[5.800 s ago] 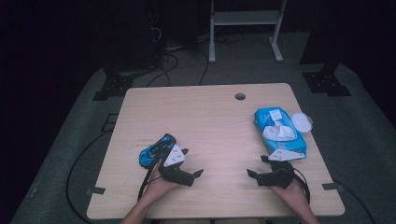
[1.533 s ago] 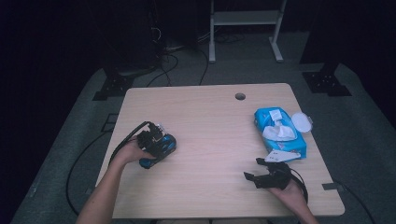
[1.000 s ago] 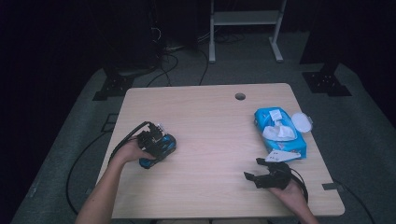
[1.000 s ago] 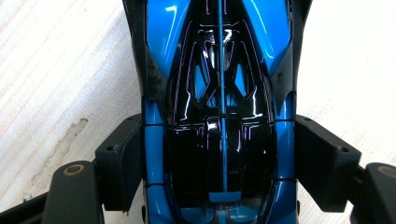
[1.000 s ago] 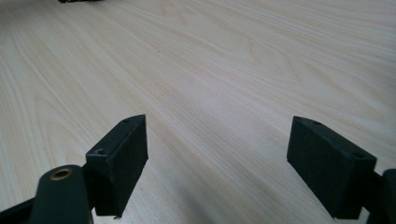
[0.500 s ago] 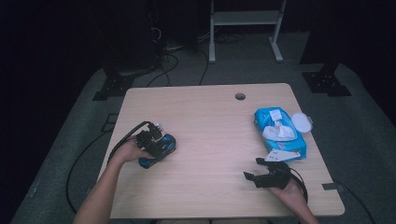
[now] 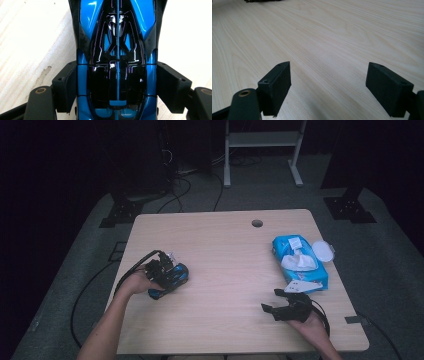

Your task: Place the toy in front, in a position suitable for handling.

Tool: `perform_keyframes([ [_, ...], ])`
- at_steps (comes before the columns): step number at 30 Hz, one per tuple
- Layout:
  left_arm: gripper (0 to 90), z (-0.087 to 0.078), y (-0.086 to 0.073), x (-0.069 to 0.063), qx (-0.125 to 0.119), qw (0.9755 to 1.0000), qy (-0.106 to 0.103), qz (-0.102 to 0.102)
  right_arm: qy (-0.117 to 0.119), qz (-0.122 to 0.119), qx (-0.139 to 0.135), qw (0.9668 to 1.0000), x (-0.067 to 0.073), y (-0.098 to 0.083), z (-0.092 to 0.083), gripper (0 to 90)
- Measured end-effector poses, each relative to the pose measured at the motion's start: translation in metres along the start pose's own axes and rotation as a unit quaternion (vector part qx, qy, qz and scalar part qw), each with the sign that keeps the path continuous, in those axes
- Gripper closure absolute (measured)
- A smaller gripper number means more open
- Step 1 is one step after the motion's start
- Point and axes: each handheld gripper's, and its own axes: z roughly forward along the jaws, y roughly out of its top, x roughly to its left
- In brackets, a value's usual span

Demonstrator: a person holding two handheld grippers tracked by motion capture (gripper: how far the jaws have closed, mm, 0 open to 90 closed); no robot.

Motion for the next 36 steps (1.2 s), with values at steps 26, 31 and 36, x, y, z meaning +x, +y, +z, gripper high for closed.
perform_keyframes([
  [26,26.1,-0.019,0.091,-0.101,-0.038,0.9855,-0.023,0.163,-0.013,0.012,-0.024,0.9995,-0.007,0.0,-0.013,19.4],
  [31,26.1,-0.004,0.106,-0.121,-0.029,0.9818,-0.033,0.185,-0.017,0.018,-0.032,0.9992,-0.01,0.0,-0.018,19.4],
  [36,26.1,0.008,0.121,-0.139,-0.019,0.9768,-0.041,0.209,-0.023,0.022,-0.039,0.9987,-0.014,-0.001,-0.023,19.4],
])
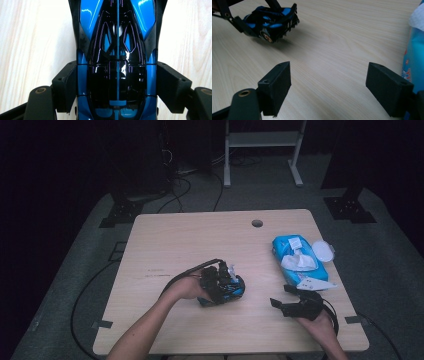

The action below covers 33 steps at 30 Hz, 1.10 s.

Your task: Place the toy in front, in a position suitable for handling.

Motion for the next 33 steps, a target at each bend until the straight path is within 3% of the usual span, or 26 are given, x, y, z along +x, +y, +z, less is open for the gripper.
perform_keyframes([
  [9,26.1,0.014,0.013,-0.01,0.016,0.9996,-0.01,0.022,-0.004,0.003,-0.004,1.0,-0.002,0.0,-0.003,19.4],
  [20,26.0,0.035,0.012,-0.015,0.027,0.9993,-0.017,0.02,-0.009,-0.002,-0.005,0.9999,-0.001,0.0,-0.003,19.4],
  [22,27.2,0.031,0.013,-0.013,0.012,0.9995,-0.024,0.013,-0.01,-0.003,-0.002,0.9999,-0.002,0.0,-0.003,19.4],
  [26,27.1,0.033,0.013,-0.015,0.024,0.9993,-0.019,0.019,-0.011,-0.004,-0.002,0.9999,-0.002,0.0,-0.002,19.4],
  [29,27.0,0.033,0.012,-0.014,0.019,0.9994,-0.023,0.018,-0.01,-0.004,-0.003,0.9999,-0.002,0.0,-0.002,19.4],
  [32,25.4,0.032,0.01,-0.013,0.005,0.9997,-0.023,0.006,-0.01,-0.004,-0.003,0.9999,-0.001,0.001,-0.002,19.4],
  [33,21.2,0.03,0.009,-0.013,0.0,0.9998,-0.021,0.002,-0.01,-0.004,-0.003,0.9999,-0.001,0.001,-0.003,19.4],
])
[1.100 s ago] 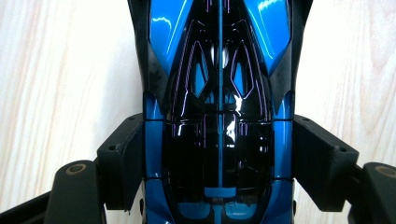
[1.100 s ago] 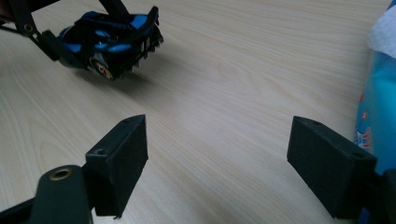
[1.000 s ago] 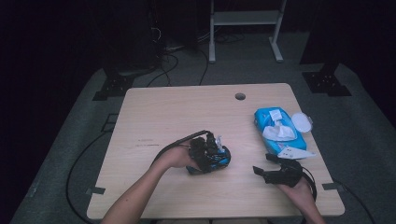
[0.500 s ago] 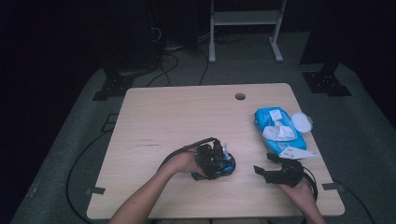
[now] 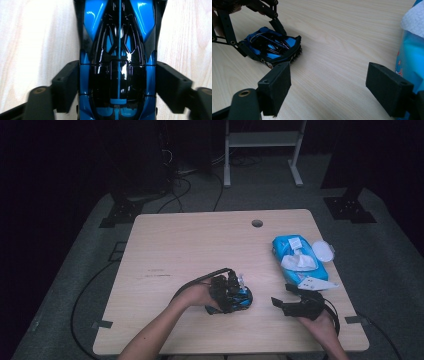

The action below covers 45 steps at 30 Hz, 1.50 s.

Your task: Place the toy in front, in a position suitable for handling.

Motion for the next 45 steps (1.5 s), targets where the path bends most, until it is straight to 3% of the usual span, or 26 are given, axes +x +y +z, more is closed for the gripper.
perform_keyframes([
  [6,10.7,-0.017,-0.007,0.003,-0.049,0.9985,0.016,-0.021,-0.006,-0.012,-0.008,0.9999,0.003,0.005,-0.003,19.4],
  [11,9.1,-0.032,-0.02,0.002,-0.098,0.9943,0.02,-0.036,-0.019,-0.024,-0.033,0.999,0.003,0.018,-0.013,19.4],
  [14,9.1,-0.039,-0.027,-0.002,-0.12,0.9916,0.029,-0.039,-0.034,-0.024,-0.045,0.9981,-0.002,0.025,-0.02,19.4],
  [15,9.1,-0.043,-0.032,-0.003,-0.133,0.9895,0.035,-0.044,-0.043,-0.02,-0.051,0.9976,-0.007,0.03,-0.025,19.4],
  [16,9.0,-0.043,-0.032,-0.003,-0.133,0.9895,0.035,-0.044,-0.043,-0.02,-0.051,0.9976,-0.007,0.03,-0.025,19.4],
  [17,8.8,-0.047,-0.038,-0.004,-0.148,0.9866,0.045,-0.051,-0.053,-0.021,-0.055,0.9969,-0.012,0.034,-0.028,19.4],
  [19,8.5,-0.048,-0.041,-0.004,-0.155,0.9852,0.051,-0.054,-0.058,-0.02,-0.057,0.9965,-0.015,0.036,-0.03,19.4],
  [21,7.9,-0.051,-0.051,-0.005,-0.18,0.9793,0.063,-0.067,-0.076,-0.018,-0.056,0.9954,-0.024,0.044,-0.036,19.4],
  [22,7.8,-0.051,-0.051,-0.005,-0.18,0.9793,0.063,-0.067,-0.076,-0.018,-0.056,0.9954,-0.024,0.044,-0.036,19.4],
  [25,7.5,-0.052,-0.063,-0.006,-0.204,0.9729,0.07,-0.084,-0.092,-0.019,-0.054,0.9942,-0.033,0.052,-0.04,19.4],
  [26,7.5,-0.052,-0.066,-0.006,-0.207,0.9721,0.07,-0.085,-0.099,-0.019,-0.053,0.9935,-0.037,0.055,-0.042,19.4],
  [29,7.5,-0.051,-0.077,-0.006,-0.227,0.9658,0.078,-0.097,-0.122,-0.018,-0.042,0.9915,-0.051,0.065,-0.044,19.4],
  [33,7.5,-0.05,-0.089,-0.008,-0.25,0.9587,0.085,-0.106,-0.135,-0.014,-0.024,0.9904,-0.061,0.069,-0.038,19.4],
  [35,7.5,-0.047,-0.094,-0.01,-0.258,0.9557,0.085,-0.113,-0.146,-0.008,-0.001,0.9892,-0.07,0.071,-0.027,20.0],
  [39,7.5,-0.042,-0.1,-0.012,-0.264,0.9534,0.089,-0.115,-0.152,-0.009,0.017,0.9882,-0.075,0.07,-0.014,22.6],
  [41,7.5,-0.041,-0.103,-0.013,-0.266,0.9525,0.096,-0.113,-0.155,-0.017,0.03,0.9873,-0.075,0.07,-0.003,28.5],
  [44,7.5,-0.041,-0.106,-0.013,-0.278,0.9483,0.102,-0.113,-0.168,-0.018,0.046,0.9846,-0.077,0.068,0.006,38.6],
  [45,7.5,-0.041,-0.107,-0.012,-0.283,0.9466,0.101,-0.116,-0.176,-0.017,0.054,0.9828,-0.078,0.066,0.009,51.4],
])
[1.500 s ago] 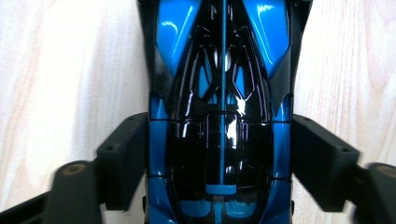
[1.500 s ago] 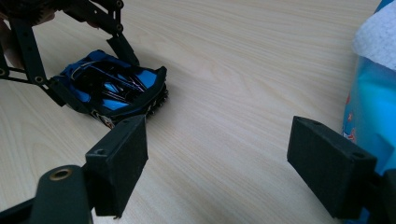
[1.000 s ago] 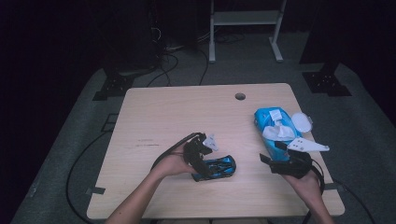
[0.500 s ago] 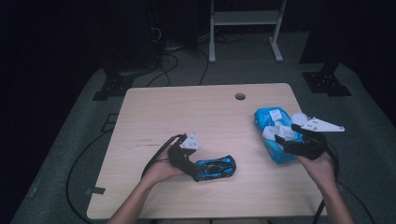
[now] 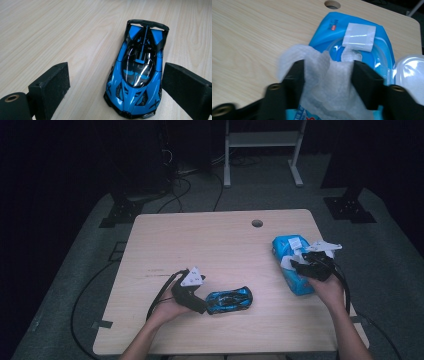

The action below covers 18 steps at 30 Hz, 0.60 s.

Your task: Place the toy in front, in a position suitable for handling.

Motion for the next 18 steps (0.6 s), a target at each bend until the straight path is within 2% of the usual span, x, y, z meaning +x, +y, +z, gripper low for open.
perform_keyframes([
  [1,7.5,0.0,-0.001,0.001,0.002,1.0,0.0,-0.001,0.0,0.0,0.0,1.0,0.0,0.0,0.0,51.4],
  [2,7.5,0.001,-0.001,0.002,0.002,1.0,0.002,-0.001,-0.011,0.008,0.005,0.9999,-0.002,-0.001,0.001,64.4],
  [3,7.5,0.001,-0.002,0.003,0.002,1.0,0.003,-0.003,-0.011,0.008,0.005,0.9999,-0.002,-0.001,0.001,64.4],
  [4,7.5,0.002,-0.003,0.004,0.0,1.0,0.002,-0.003,-0.017,0.015,0.009,0.9997,-0.004,-0.003,0.0,74.2],
  [5,7.5,0.003,-0.003,0.004,-0.001,1.0,0.003,-0.004,-0.017,0.015,0.009,0.9997,-0.004,-0.003,0.0,74.2],
  [7,7.6,0.004,-0.004,0.004,-0.006,1.0,0.005,0.001,-0.017,0.018,0.013,0.9996,-0.007,-0.004,0.0,80.7],
  [9,7.6,0.005,-0.005,0.003,-0.002,0.9999,0.007,0.008,-0.015,0.022,0.01,0.9996,-0.008,-0.004,-0.001,82.5],
  [11,7.6,0.006,-0.007,0.002,0.002,1.0,0.006,0.007,-0.009,0.027,-0.001,0.9996,-0.008,-0.003,-0.004,83.5],
  [16,7.5,0.006,-0.012,0.003,0.007,1.0,0.006,0.003,0.008,0.025,-0.049,0.9984,-0.002,0.01,-0.025,84.4],
  [18,7.5,0.006,-0.012,0.002,0.008,1.0,0.005,-0.001,0.025,0.026,-0.074,0.9966,0.004,0.018,-0.039,84.5],
])
